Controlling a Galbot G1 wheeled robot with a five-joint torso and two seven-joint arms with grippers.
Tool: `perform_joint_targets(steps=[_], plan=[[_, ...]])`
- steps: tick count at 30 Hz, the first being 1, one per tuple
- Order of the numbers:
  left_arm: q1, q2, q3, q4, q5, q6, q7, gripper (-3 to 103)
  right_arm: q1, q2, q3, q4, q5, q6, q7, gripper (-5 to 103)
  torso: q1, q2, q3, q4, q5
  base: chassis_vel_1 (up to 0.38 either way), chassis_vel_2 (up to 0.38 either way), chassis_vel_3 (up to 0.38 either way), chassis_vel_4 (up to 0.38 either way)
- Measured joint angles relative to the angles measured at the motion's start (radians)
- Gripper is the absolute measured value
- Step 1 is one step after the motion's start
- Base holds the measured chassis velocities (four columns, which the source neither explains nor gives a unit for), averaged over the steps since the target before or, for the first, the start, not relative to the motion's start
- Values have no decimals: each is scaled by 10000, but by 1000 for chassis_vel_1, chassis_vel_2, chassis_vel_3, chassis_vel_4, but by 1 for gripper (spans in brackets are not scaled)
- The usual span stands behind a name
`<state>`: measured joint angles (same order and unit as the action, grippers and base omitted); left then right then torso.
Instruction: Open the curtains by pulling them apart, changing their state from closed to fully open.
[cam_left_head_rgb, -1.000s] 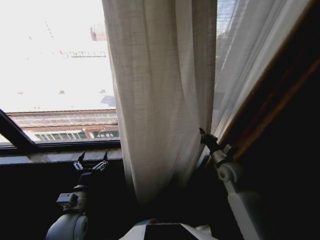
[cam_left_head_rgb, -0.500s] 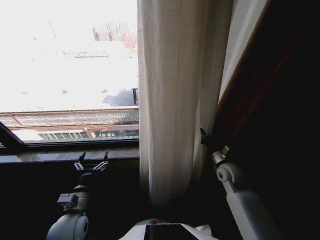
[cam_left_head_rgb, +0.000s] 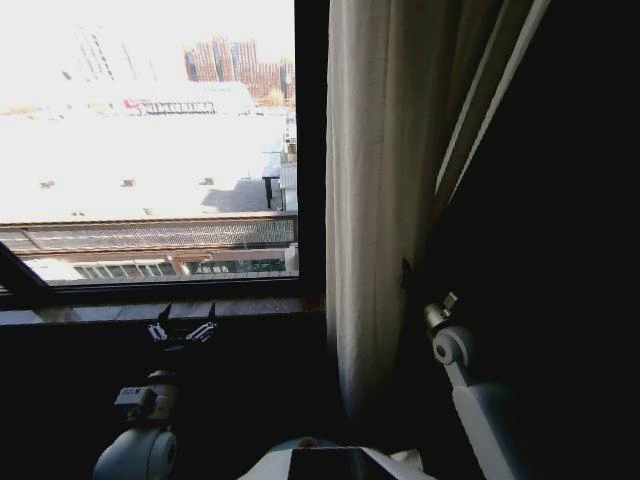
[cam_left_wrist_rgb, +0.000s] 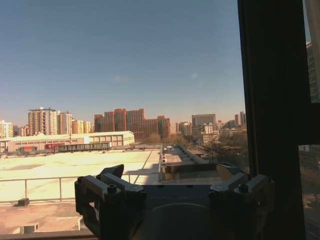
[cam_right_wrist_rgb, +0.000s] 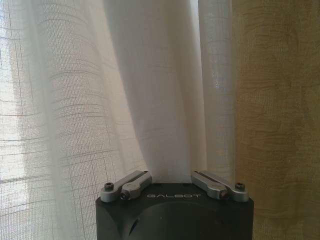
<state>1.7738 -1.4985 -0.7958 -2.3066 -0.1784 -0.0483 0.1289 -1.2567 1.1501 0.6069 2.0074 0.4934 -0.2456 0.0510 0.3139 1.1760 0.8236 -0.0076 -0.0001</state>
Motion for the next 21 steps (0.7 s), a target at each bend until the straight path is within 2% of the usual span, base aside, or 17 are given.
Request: perform_joint_targets(steps=[7, 8, 11, 13, 16, 17, 20, 21], plan=[[-5, -2, 8, 20, 0, -5, 13, 100, -23, -4, 26, -6, -35, 0, -1, 0, 0, 0, 0, -1, 3, 0, 0, 0, 0], [-2, -4, 11, 23, 0, -10, 14, 100, -31, -4, 31, -8, -61, 0, -8, -3, 0, 0, 0, -1, 4, 0, 0, 0, 0], [2, -6, 16, 35, 1, -17, 28, 100, -58, -3, 36, -9, -87, -2, -22, 12, 0, 0, 0, 0, 3, 0, 0, 0, 0], [-1, -9, 19, 41, 7, -18, 32, 100, -64, -3, 38, -9, -87, -3, -22, 12, 0, 0, 0, 0, 3, 0, 0, 0, 0], [-15, -22, 34, 60, 30, -27, 41, 100, -75, -6, 44, -8, -86, -5, -22, 27, 0, 1, 0, 0, 3, 0, 0, 0, 0], [-15, -22, 34, 60, 30, -27, 41, 100, -75, -6, 44, -8, -86, -5, -22, 27, 0, 1, 0, 0, 3, 0, 0, 0, 0], [-22, -24, 35, 73, 41, -45, 48, 100, -72, -13, 52, -23, -72, -16, -20, 44, 1, 0, 0, 0, 3, 0, 0, 0, 0], [-22, -24, 35, 73, 41, -45, 48, 100, -72, -13, 52, -23, -72, -16, -20, 44, 1, 0, 0, 0, 3, 0, 0, 0, 0]])
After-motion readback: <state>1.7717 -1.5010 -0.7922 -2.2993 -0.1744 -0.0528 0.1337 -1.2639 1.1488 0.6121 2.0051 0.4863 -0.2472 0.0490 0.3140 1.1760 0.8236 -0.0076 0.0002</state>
